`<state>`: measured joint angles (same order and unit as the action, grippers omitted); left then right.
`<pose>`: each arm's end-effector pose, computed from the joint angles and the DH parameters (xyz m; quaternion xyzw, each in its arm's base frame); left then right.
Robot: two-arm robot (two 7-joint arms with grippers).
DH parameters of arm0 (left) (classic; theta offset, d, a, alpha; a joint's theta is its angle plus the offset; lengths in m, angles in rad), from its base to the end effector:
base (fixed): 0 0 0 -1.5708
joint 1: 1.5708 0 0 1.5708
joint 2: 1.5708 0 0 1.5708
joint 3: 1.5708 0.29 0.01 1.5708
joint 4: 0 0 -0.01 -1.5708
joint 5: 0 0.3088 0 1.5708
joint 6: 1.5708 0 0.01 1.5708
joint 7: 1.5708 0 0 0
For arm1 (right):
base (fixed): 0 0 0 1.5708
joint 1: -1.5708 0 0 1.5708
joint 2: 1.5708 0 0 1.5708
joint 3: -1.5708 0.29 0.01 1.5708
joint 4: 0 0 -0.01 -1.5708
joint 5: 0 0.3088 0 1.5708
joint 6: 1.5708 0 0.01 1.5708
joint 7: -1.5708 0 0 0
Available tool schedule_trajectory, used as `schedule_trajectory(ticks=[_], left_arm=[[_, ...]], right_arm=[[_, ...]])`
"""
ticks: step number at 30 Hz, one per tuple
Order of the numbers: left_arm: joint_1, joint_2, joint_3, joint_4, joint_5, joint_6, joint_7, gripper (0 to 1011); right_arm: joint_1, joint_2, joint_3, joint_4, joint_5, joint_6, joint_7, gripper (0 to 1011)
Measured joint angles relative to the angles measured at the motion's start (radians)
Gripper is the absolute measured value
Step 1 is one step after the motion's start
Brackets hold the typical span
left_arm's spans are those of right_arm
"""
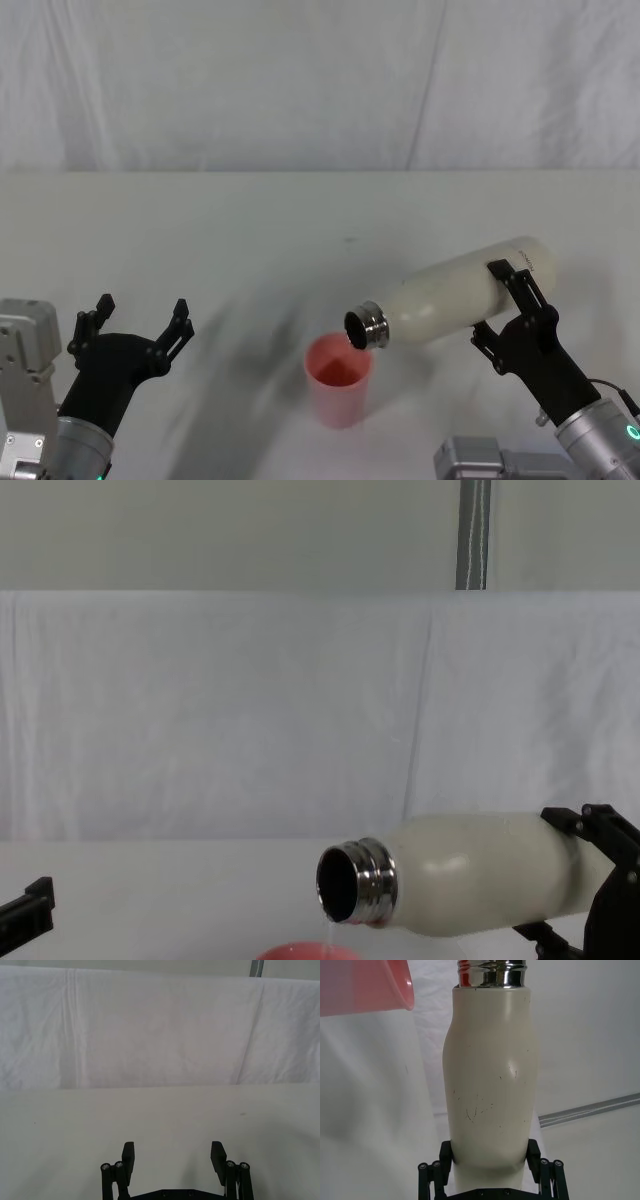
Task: Grasp the thermos with one hand and pour water into the cup lid.
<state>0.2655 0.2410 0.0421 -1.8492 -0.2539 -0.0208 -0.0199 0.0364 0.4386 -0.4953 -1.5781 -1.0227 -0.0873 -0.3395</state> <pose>0.2529 0.0376 -0.2853 -0.0174 0.0064 0.6616 0.7496 0.3010 0.0159 -0.3250 -0.2730 -0.5911 -0.4407 0.6180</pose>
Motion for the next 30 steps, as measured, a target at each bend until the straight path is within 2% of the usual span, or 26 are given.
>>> schedule_trajectory(ticks=[30], left_arm=[[0.0,0.0,0.0,0.0,0.0,0.0,0.0,1001]], right_arm=[[0.007,0.004,-0.011,0.005,-0.015,0.017,-0.009,935]])
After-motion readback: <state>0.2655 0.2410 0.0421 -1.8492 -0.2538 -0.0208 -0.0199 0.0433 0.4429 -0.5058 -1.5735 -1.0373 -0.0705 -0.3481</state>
